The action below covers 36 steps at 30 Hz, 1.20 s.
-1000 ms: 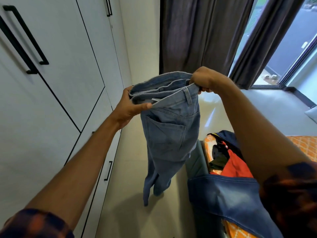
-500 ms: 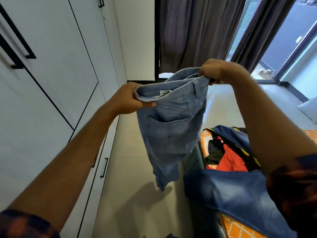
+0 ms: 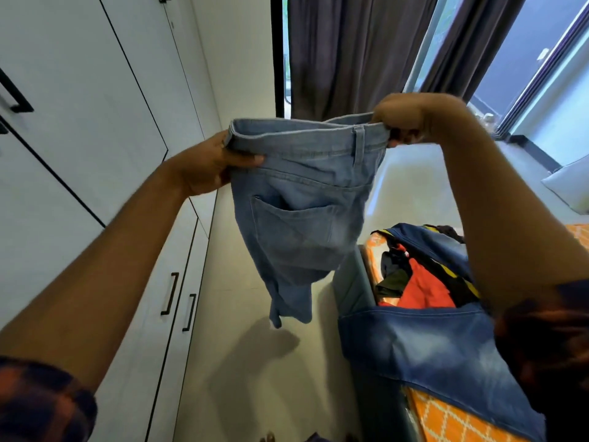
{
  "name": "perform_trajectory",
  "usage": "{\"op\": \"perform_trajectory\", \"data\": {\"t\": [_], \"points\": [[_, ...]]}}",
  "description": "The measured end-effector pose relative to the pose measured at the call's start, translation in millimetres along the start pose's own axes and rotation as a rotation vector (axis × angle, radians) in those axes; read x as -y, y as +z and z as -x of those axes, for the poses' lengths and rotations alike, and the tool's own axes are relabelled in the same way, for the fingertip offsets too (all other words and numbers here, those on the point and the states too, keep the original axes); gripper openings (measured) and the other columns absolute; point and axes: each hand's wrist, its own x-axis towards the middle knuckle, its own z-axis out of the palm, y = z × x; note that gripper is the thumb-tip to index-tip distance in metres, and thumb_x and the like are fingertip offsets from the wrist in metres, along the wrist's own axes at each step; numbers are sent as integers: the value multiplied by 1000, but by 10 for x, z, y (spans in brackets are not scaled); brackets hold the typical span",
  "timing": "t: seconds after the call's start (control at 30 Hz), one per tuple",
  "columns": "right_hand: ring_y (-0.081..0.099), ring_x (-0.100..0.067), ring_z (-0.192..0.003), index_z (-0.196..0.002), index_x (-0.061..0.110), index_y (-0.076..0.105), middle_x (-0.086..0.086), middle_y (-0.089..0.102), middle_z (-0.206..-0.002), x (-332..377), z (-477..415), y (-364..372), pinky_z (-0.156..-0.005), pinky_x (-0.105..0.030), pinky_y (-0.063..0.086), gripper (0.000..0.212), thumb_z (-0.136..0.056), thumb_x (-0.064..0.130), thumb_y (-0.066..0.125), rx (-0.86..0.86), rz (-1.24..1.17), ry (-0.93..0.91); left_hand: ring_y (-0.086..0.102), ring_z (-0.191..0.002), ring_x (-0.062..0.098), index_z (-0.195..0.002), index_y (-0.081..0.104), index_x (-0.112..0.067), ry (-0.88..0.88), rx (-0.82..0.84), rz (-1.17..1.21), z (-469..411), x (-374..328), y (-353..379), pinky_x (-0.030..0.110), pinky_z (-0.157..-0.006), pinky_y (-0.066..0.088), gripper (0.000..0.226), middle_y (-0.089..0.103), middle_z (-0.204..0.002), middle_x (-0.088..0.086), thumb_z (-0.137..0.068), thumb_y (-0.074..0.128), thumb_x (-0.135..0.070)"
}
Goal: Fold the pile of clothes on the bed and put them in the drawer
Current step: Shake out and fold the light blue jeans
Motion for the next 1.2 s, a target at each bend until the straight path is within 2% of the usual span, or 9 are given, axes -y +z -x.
{"op": "perform_trajectory", "data": {"t": [0.1,0.2,0.27,0.33,0.5,0.7,0.87,1.03,1.2], "points": [[29,-9,-25,-57,6,47,-4,43,-38,79,-148,-28,-32,-13,21,35,-91,2,40,-41,1,14,61,-118,21,-136,55,-16,39,-228,-235,-191,-2,-63,37,-98,54,44,62,-131,6,-94,66,-17],[60,-19,-49,-67,8,54,-15,63,-72,75,-479,233,-50,-26,55,22,-88,9,49,-245,-78,28,61,-114,26,-127,61,-12,114,-476,-715,-419,97,-16,33,-96,50,35,66,-122,8,-93,69,-15],[71,-32,-73,-72,4,62,-16,70,-82,-59,-770,308,-76,-48,63,19,-74,21,54,-364,-182,15,63,-110,24,-123,62,-17,113,-510,-593,-521,119,-32,40,-96,54,31,67,-119,4,-93,68,-12],[72,-38,-78,-77,1,67,-15,69,-75,-204,-986,310,-75,-55,62,31,-64,25,54,-400,-270,1,64,-106,16,-123,60,-26,65,-482,-327,-489,123,-63,41,-88,58,31,67,-116,-5,-96,64,-13],[55,-21,-52,-75,10,59,-9,52,-66,-26,-759,184,-49,-28,42,9,-75,19,59,-376,-511,-23,63,-118,23,-137,52,-18,120,-285,8,-475,84,-70,37,-91,56,38,62,-132,6,-100,57,-9],[44,-19,-72,-89,19,70,4,47,-73,-169,-595,159,-66,-27,39,10,-84,25,63,-34,-1068,-399,63,-121,28,-143,47,-1,217,-300,160,-525,-182,-50,38,-97,53,46,62,-134,15,-98,56,-5],[60,-14,-116,-149,32,41,6,62,-135,-558,-761,750,-96,-41,47,83,-74,24,76,9,-1037,-341,63,-120,26,-142,46,-3,137,-144,121,-496,-232,-33,34,-94,53,42,66,-128,9,-101,52,-9],[72,-26,-99,-115,9,73,-9,76,-107,-541,-767,1141,-87,-41,58,79,-44,28,101,413,-1228,-254,65,-115,19,-136,50,-12,77,-46,-15,-459,-204,-159,31,-93,54,37,68,-122,2,-99,55,-15],[75,-27,-93,-99,9,79,-10,78,-100,-542,-788,1422,-78,-40,61,58,-46,17,98,310,-1289,-259,58,-117,11,-134,53,-19,144,-270,-581,-397,-31,-312,37,-107,49,39,61,-130,0,-96,64,-21]]}}
